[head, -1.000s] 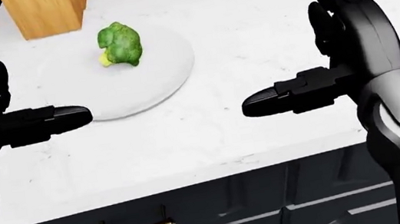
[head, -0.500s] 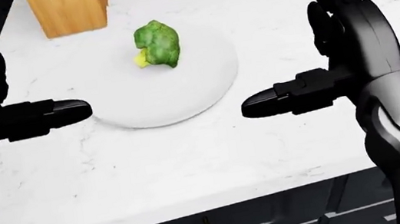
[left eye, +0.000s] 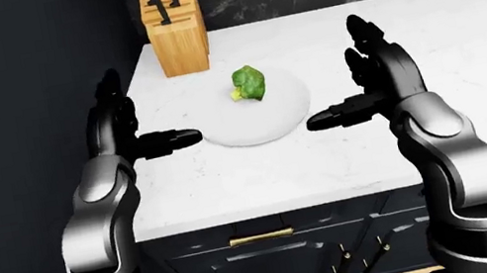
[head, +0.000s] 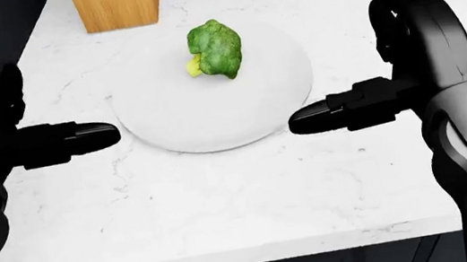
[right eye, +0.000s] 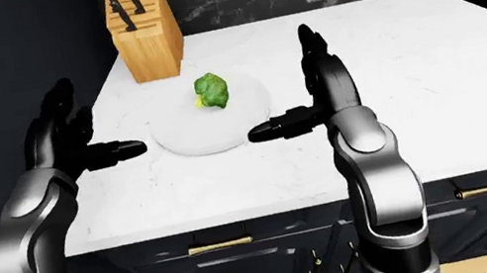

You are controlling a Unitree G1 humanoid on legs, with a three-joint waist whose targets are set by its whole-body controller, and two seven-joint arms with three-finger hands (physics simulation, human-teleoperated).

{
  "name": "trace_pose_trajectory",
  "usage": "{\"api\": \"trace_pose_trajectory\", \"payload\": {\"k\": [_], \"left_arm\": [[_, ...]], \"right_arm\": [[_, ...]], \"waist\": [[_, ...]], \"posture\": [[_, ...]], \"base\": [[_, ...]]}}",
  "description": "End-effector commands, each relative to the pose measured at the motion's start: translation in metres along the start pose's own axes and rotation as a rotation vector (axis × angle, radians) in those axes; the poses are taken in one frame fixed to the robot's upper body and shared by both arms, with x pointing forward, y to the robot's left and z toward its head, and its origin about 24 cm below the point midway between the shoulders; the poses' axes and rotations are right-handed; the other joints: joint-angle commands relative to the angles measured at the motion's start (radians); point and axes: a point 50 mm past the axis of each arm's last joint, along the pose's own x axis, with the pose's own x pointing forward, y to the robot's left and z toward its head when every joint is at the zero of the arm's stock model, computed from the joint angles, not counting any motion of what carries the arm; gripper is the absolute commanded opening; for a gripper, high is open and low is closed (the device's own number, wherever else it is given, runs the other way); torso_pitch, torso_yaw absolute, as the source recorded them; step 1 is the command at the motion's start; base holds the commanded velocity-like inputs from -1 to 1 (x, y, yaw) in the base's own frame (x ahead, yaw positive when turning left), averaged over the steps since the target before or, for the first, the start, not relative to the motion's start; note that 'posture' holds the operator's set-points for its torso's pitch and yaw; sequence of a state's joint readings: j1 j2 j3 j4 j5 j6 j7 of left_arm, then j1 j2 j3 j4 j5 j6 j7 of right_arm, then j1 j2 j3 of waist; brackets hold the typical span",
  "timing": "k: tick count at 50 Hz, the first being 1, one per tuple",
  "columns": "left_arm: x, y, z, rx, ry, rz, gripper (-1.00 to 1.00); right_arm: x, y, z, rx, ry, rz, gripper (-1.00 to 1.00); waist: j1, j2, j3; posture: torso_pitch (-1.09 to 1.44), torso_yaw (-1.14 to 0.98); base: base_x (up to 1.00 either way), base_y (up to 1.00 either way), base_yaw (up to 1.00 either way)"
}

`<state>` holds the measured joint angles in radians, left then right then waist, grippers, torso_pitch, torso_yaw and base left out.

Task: Place the broccoli on the top rack of the oven.

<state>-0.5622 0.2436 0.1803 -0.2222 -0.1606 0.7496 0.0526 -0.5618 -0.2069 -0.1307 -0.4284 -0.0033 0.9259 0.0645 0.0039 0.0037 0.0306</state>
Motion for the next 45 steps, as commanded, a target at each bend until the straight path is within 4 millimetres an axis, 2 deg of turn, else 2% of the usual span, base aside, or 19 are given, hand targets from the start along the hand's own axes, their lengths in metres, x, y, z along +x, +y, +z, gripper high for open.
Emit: {"api": "trace_pose_trajectory", "payload": {"k": [1, 12, 13, 16, 20, 22, 23, 25, 26, 27, 29, 30, 34, 36, 38, 39, 40, 43, 45], "left_arm": [[-0.002, 0.002, 0.021, 0.003, -0.106, 0.005, 1.0], [-0.001, 0.002, 0.025, 0.004, -0.113, 0.001, 1.0], [-0.001, 0.002, 0.025, 0.005, -0.113, 0.002, 1.0], [-0.001, 0.001, 0.028, 0.005, -0.115, 0.002, 1.0], [0.0, 0.001, 0.027, 0.004, -0.116, 0.002, 1.0], [0.0, 0.001, 0.027, 0.003, -0.116, 0.001, 1.0], [-0.001, 0.001, 0.028, 0.004, -0.116, 0.002, 1.0], [0.0, 0.001, 0.028, 0.003, -0.118, 0.002, 1.0], [0.0, 0.001, 0.028, 0.003, -0.118, 0.001, 1.0], [0.0, 0.001, 0.028, 0.003, -0.117, 0.002, 1.0], [-0.001, 0.001, 0.028, 0.002, -0.117, 0.001, 1.0], [0.0, 0.001, 0.028, 0.002, -0.117, 0.002, 1.0], [0.0, 0.003, 0.026, 0.003, -0.116, 0.004, 1.0], [0.0, 0.003, 0.026, 0.002, -0.115, 0.004, 1.0], [0.0, 0.003, 0.026, 0.002, -0.115, 0.003, 1.0], [0.001, 0.003, 0.025, 0.002, -0.115, 0.003, 1.0], [0.001, 0.002, 0.027, 0.002, -0.115, 0.002, 1.0], [0.0, 0.002, 0.027, 0.002, -0.115, 0.002, 1.0], [-0.001, 0.002, 0.025, 0.003, -0.114, 0.002, 1.0]], "right_arm": [[-0.003, 0.002, 0.022, -0.012, -0.105, 0.008, 1.0], [0.012, 0.011, 0.041, -0.002, -0.139, 0.041, 1.0], [0.013, 0.011, 0.043, 0.003, -0.144, 0.039, 1.0], [0.015, 0.013, 0.043, 0.003, -0.147, 0.046, 1.0], [0.015, 0.013, 0.044, 0.002, -0.147, 0.047, 1.0], [0.015, 0.014, 0.042, 0.002, -0.144, 0.047, 1.0], [0.014, 0.014, 0.042, 0.001, -0.143, 0.049, 1.0], [0.014, 0.014, 0.043, 0.001, -0.143, 0.05, 1.0], [0.013, 0.014, 0.043, 0.0, -0.143, 0.05, 1.0], [0.013, 0.014, 0.042, -0.001, -0.142, 0.05, 1.0], [0.014, 0.014, 0.042, 0.0, -0.142, 0.05, 1.0], [0.014, 0.014, 0.042, 0.0, -0.141, 0.051, 1.0], [0.014, 0.014, 0.04, 0.002, -0.14, 0.05, 1.0], [0.014, 0.014, 0.04, 0.001, -0.139, 0.049, 1.0], [0.014, 0.014, 0.04, -0.001, -0.136, 0.046, 1.0], [0.014, 0.014, 0.039, -0.002, -0.134, 0.045, 1.0], [0.013, 0.014, 0.04, 0.0, -0.135, 0.044, 1.0], [0.013, 0.015, 0.04, 0.005, -0.127, 0.042, 1.0], [0.013, 0.016, 0.04, 0.011, -0.127, 0.041, 1.0]], "waist": [[0.003, -0.002, -0.027], [-0.008, -0.001, -0.029], [-0.006, 0.004, -0.051], [-0.002, 0.005, -0.001], [-0.001, -0.007, 0.01], [0.0, -0.012, 0.005], [0.001, -0.022, 0.004], [0.007, -0.058, -0.001], [-0.002, -0.029, 0.0], [0.004, -0.042, 0.004], [0.001, -0.043, -0.005], [0.002, -0.039, -0.008], [-0.004, -0.009, 0.002], [-0.011, 0.02, -0.004], [-0.018, 0.072, -0.017], [-0.027, 0.07, -0.021], [-0.025, 0.053, -0.009], [-0.023, 0.064, -0.008], [-0.021, 0.046, 0.0]], "posture": [[0.0, 0.0], [0.0, 0.0], [0.0, 0.0], [0.0, 0.0], [0.0, 0.0], [0.0, 0.0], [0.0, 0.0], [0.0, 0.0], [0.0, 0.0], [0.0, 0.0], [0.0, 0.0], [0.0, 0.0], [0.0, 0.0], [0.0, 0.0], [0.0, 0.0], [0.0, 0.0], [0.0, 0.0], [0.0, 0.0], [0.0, 0.0]], "base": [[0.0, 0.0, 0.0], [0.0, 0.0, 0.0], [0.09, 0.0, 0.0], [0.28, 0.0, 0.0], [0.32, 0.0, 0.0], [0.32, 0.0, 0.0], [0.3, 0.0, 0.0], [0.32, 0.0, 0.0], [0.32, 0.0, 0.0], [0.3, 0.0, 0.0], [0.3, 0.0, 0.0], [0.3, 0.0, 0.0], [0.29, 0.0, 0.0], [0.24, 0.0, 0.0], [0.2, 0.0, 0.0], [0.05, 0.0, 0.0], [0.0, 0.0, 0.0], [0.0, 0.0, 0.0], [0.0, 0.0, 0.0]]}}
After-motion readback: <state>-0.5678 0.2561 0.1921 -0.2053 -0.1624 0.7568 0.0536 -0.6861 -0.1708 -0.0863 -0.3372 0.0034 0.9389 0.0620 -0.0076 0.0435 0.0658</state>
